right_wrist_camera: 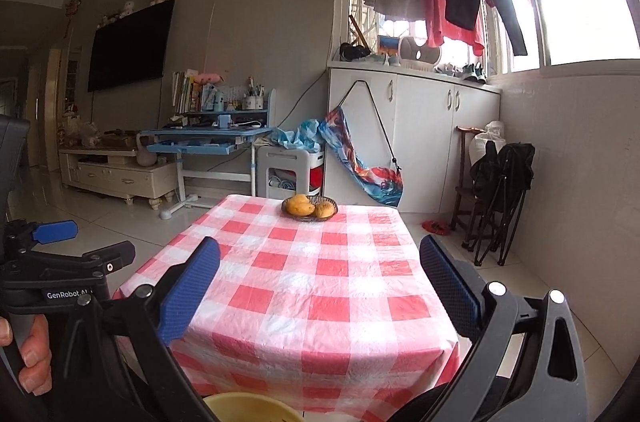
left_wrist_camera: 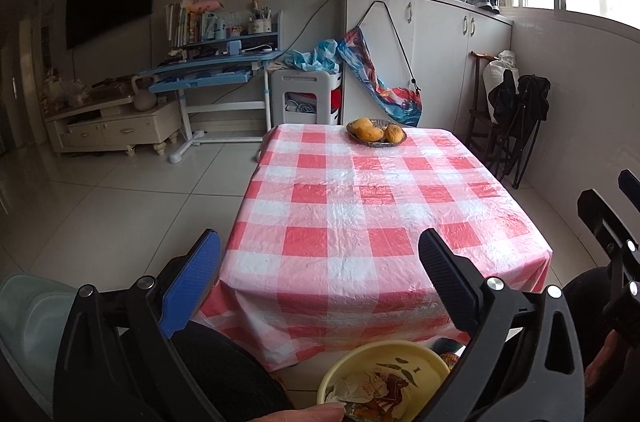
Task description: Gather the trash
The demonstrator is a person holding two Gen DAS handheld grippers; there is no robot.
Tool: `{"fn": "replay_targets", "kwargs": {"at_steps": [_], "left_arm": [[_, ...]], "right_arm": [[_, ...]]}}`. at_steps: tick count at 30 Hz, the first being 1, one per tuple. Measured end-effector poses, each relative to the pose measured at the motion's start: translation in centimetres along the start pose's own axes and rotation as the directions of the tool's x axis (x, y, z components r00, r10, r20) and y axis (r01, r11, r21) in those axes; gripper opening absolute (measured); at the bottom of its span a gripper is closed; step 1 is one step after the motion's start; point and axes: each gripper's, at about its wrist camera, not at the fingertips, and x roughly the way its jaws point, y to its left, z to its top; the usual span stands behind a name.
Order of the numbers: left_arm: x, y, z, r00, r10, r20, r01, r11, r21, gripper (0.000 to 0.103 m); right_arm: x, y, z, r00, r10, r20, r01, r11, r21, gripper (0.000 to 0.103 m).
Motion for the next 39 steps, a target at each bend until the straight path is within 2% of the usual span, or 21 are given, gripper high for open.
{"fn": "replay_targets", "kwargs": {"at_steps": [6,12,25,39], "left_arm": [[0.1,-0.8,-0.3,1.0,-0.008,-0.011,0.009,0.999,0.039,0.095],[0.6,-0.2,-0.4,0.999,-0.011,-0.034,0.012,1.0,0.015,0.095],[0.8,-0.5,-0.6,0.999,-0.013,-0.044,0.015,0.999,0.032,0.096],[0.9,-0.1,-0.5,0.998,-0.019,-0.055,0.02,1.0,0.01,0.096]], "right_arm": [[1.2,0.4,-0.8,0.998,-0.001,-0.055,0.0,1.0,-0.013,0.096],[1.6,-0.2,-1.2,0.997,-0.011,-0.082,0.012,1.0,0.02,0.096],[1.4,0.3,-1.3,0.996,-0.01,-0.09,0.009,1.0,-0.006,0.096],[1.4,0.5,-1.3,0.996,-0.01,-0.092,0.009,1.0,-0.006,0.096]]}}
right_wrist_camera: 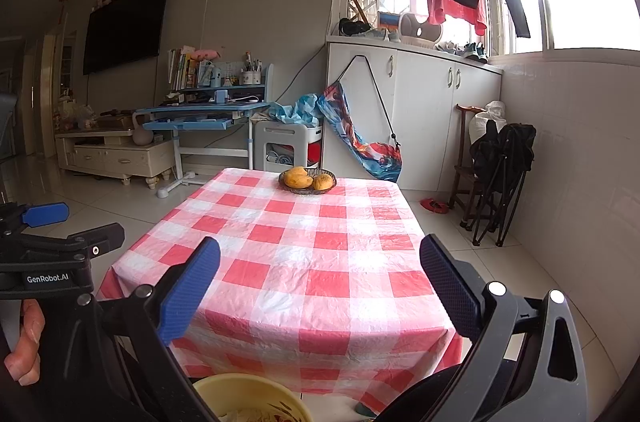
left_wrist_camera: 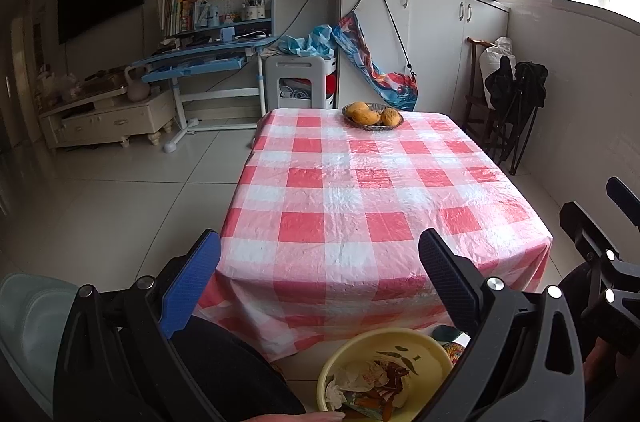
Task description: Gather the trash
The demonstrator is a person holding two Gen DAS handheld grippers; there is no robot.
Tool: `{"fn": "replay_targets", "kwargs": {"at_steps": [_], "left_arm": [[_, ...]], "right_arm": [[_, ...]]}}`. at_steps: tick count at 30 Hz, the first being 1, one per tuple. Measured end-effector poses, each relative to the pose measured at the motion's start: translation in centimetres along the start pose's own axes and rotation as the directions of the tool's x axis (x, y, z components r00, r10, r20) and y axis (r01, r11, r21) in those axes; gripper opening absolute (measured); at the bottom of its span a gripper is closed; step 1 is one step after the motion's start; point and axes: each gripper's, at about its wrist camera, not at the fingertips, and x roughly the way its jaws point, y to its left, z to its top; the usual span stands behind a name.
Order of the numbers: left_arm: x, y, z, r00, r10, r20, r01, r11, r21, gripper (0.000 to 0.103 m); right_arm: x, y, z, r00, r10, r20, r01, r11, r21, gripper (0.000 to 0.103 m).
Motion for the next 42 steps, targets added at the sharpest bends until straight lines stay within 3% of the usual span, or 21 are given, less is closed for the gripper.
{"fn": "replay_targets", "kwargs": {"at_steps": [42], "left_arm": [[0.31,0.2,-0.22,1.0,0.0,-0.008,0.0,1.0,-0.003,0.096]], "right_arm": [[-0.03,0.03,-0.16,1.0,-0.001,-0.007,0.001,1.0,-0.003,0.096]]}}
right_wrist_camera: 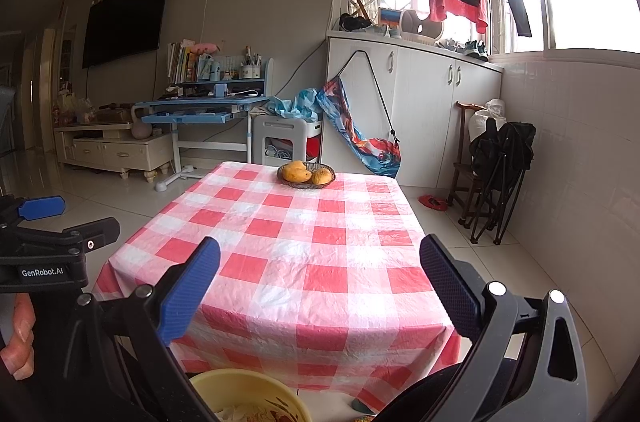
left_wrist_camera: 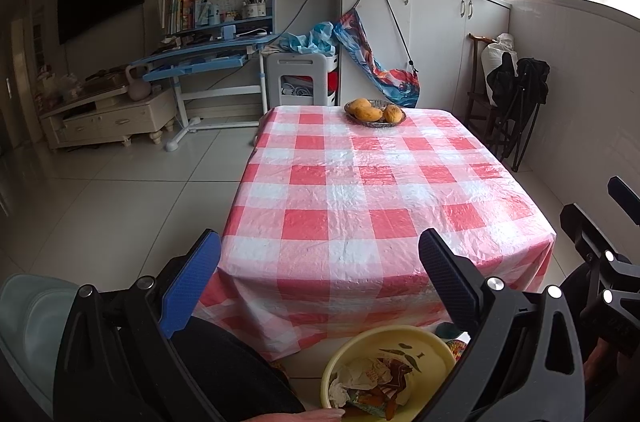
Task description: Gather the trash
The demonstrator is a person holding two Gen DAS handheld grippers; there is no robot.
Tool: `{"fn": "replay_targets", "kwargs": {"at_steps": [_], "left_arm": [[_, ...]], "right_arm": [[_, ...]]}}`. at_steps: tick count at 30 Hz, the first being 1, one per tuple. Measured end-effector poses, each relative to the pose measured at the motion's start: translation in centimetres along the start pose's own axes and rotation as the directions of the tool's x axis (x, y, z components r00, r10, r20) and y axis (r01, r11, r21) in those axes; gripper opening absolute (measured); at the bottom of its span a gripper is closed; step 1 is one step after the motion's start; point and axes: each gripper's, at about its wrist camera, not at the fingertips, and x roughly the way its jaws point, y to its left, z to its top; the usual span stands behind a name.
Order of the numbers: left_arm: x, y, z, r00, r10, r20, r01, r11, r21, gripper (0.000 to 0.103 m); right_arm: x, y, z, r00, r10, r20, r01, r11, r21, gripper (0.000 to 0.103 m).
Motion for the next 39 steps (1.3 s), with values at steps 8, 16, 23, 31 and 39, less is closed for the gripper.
{"fn": "replay_targets", "kwargs": {"at_steps": [8,16,23,31,39], "left_arm": [[0.0,0.0,0.0,1.0,-0.001,0.0,0.001,1.0,0.002,0.096],[0.0,0.1,0.0,1.0,-0.004,-0.001,0.004,1.0,-0.003,0.096],[-0.1,0.5,0.0,1.0,-0.002,-0.003,0.002,1.0,-0.001,0.096],[-0.4,0.8,0.5,1.0,-0.001,-0.011,0.001,1.0,0.002,0.096],[-0.8,2.4,3.1,0.999,0.025,-0.024,-0.025,1.0,0.001,0.096]], "right_arm": [[0.0,-0.4,-0.7,1.0,-0.002,-0.004,0.002,1.0,0.0,0.096],[0.0,-1.0,-0.9,1.0,0.0,-0.005,0.0,1.0,0.002,0.096],[-0.2,-1.8,-1.1,1.0,0.016,-0.014,-0.016,1.0,0.019,0.096],[1.0,-2.5,0.5,0.999,0.035,-0.025,-0.035,0.999,-0.006,0.096],[10.3,-3.4,3.5,0.979,0.075,-0.192,-0.084,0.996,-0.041,0.096]]}}
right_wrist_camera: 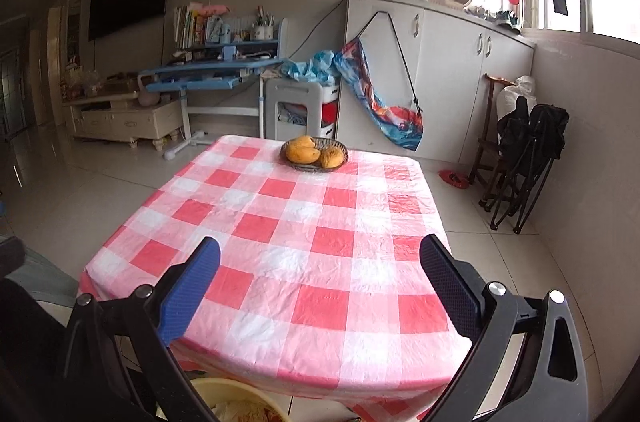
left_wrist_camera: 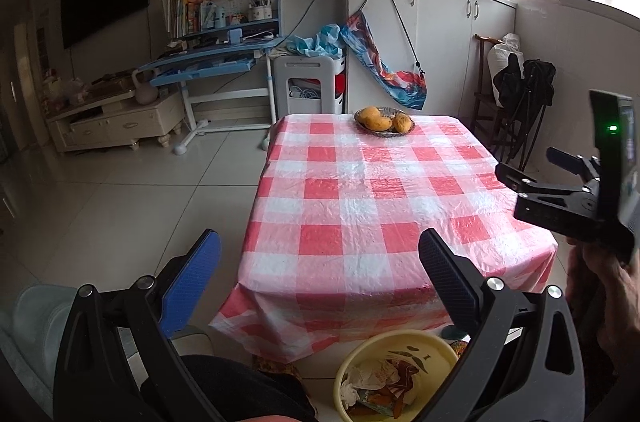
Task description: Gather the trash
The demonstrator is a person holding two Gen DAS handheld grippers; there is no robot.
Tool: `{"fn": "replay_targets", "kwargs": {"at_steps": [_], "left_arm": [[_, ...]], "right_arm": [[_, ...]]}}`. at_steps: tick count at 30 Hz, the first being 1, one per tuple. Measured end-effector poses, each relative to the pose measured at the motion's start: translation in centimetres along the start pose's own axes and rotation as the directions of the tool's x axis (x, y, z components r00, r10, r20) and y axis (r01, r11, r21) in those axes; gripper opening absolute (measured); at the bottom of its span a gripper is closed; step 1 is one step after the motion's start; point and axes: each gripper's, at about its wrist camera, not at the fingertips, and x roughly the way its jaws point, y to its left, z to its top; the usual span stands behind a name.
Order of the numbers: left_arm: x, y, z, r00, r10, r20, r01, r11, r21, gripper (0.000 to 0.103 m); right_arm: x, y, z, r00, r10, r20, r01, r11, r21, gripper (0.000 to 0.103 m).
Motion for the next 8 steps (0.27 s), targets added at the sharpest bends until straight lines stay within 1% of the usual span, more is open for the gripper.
{"fn": "replay_targets", "kwargs": {"at_steps": [2,4,8], "left_arm": [[0.8,0.8,1.0,0.999,0.008,-0.039,-0.008,1.0,0.004,0.095],[1.6,1.5,1.8,0.998,0.034,-0.057,-0.033,0.999,0.026,0.095],[3.4,3.4,2.7,0.99,0.091,-0.112,-0.091,0.996,0.008,0.095]], "right_arm": [[3.7,-0.5,1.0,0.997,0.005,-0.081,-0.006,1.0,-0.009,0.096],[7.3,-1.0,1.5,0.989,-0.009,-0.147,0.007,1.0,-0.011,0.096],[13.7,-2.1,1.7,0.961,-0.023,-0.276,0.025,1.0,0.006,0.096]]}}
